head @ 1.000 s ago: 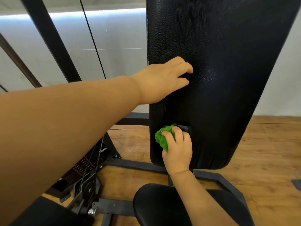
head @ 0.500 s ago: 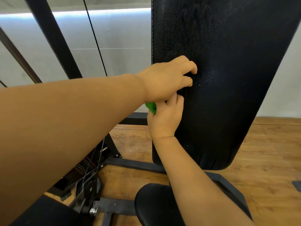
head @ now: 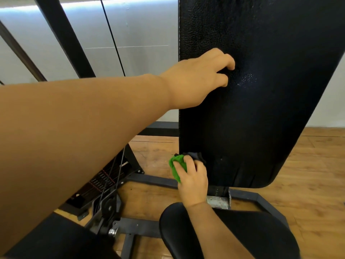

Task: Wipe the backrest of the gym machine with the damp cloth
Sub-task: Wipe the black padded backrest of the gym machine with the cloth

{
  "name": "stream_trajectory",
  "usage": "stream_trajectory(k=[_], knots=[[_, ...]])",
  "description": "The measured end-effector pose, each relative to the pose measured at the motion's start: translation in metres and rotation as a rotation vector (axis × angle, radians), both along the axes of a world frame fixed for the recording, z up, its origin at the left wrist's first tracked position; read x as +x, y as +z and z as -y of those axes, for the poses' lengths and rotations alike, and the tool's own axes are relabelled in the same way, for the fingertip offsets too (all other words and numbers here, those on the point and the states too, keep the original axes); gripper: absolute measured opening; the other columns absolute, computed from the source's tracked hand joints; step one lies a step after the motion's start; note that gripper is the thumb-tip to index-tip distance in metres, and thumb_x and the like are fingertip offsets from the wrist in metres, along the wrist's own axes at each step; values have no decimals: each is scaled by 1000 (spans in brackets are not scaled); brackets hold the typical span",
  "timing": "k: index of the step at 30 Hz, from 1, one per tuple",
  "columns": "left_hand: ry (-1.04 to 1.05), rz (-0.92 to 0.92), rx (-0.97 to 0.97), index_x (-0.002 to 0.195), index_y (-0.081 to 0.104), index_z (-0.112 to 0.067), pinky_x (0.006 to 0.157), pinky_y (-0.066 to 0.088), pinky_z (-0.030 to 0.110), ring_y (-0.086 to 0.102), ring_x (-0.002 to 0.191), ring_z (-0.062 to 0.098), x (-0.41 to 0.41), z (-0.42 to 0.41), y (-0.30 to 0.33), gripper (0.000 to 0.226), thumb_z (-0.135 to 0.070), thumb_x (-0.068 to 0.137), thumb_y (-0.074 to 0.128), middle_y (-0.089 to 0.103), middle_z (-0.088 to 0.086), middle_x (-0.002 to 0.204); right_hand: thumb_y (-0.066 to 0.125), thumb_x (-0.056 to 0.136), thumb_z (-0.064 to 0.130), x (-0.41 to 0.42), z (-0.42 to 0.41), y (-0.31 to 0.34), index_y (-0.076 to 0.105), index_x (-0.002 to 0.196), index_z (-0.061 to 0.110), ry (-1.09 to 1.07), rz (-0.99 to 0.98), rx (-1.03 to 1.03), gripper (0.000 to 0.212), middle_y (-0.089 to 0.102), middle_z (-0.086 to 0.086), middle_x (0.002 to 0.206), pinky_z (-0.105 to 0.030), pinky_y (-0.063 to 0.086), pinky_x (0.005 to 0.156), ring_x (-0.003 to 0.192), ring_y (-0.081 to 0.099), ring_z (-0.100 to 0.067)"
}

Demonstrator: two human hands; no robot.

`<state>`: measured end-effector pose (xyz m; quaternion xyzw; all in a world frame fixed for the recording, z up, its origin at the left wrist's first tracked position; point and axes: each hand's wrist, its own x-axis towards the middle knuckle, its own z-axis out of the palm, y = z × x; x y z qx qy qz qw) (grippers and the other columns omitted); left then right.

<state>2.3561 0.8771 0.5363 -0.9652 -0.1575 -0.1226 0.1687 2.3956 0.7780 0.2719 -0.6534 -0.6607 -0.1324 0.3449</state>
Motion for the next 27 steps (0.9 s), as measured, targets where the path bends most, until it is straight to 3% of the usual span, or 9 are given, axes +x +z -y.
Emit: stream_trajectory(k=[5, 9, 14, 17, 21, 24, 27], knots=[[-33, 16, 19, 117, 59, -1, 82, 51, 48, 39, 125, 37, 1, -4, -1, 36, 8, 83, 51, 41, 19, 139, 83, 50, 1, -2, -1, 10, 74, 91, 14, -15, -90, 49, 43, 61, -9, 103, -32, 49, 61, 84, 42, -23], [-45, -1, 31, 116, 59, -1, 81, 51, 49, 40, 124, 38, 2, -4, 1, 35, 6, 83, 51, 42, 20, 138, 64, 70, 11, 6, -21, 61, 74, 93, 14, -37, -151, 243, 25, 44, -4, 112, -31, 47, 66, 88, 41, -23], [-34, -13, 56, 112, 62, 3, 76, 53, 45, 44, 122, 39, 0, 1, -3, 32, 1, 81, 54, 44, 22, 136, 49, 76, 10, 18, -45, 132, 72, 89, 10, -88, -206, 370, 27, 64, -17, 104, -32, 43, 64, 84, 41, -25], [-94, 10, 160, 103, 64, 7, 75, 54, 41, 53, 113, 42, -1, 9, -17, 40, -9, 84, 33, 52, 27, 128, 48, 79, 12, 22, -36, 113, 74, 91, 11, -69, -145, 348, 28, 66, -19, 103, -32, 45, 67, 86, 44, -26], [-165, -27, 329, 94, 69, 0, 90, 50, 41, 60, 106, 35, -8, 21, -45, 33, -4, 85, 37, 62, 21, 114, 50, 77, 13, 26, -14, 63, 75, 90, 13, -44, -101, 256, 28, 64, -14, 104, -32, 49, 66, 87, 45, -24], [-142, -98, 286, 97, 68, -2, 87, 50, 41, 60, 102, 34, -15, 26, -64, 44, -4, 83, 27, 63, 19, 111, 47, 77, 13, 30, 1, 29, 75, 90, 15, -35, -46, 200, 31, 48, -6, 111, -30, 48, 66, 86, 43, -22], [-91, -143, 266, 98, 68, -3, 88, 50, 42, 59, 102, 33, -16, 28, -79, 49, -5, 82, 21, 62, 18, 111, 47, 76, 11, 34, 7, 13, 75, 92, 15, -38, -9, 173, 32, 44, -5, 111, -30, 47, 67, 86, 43, -23]])
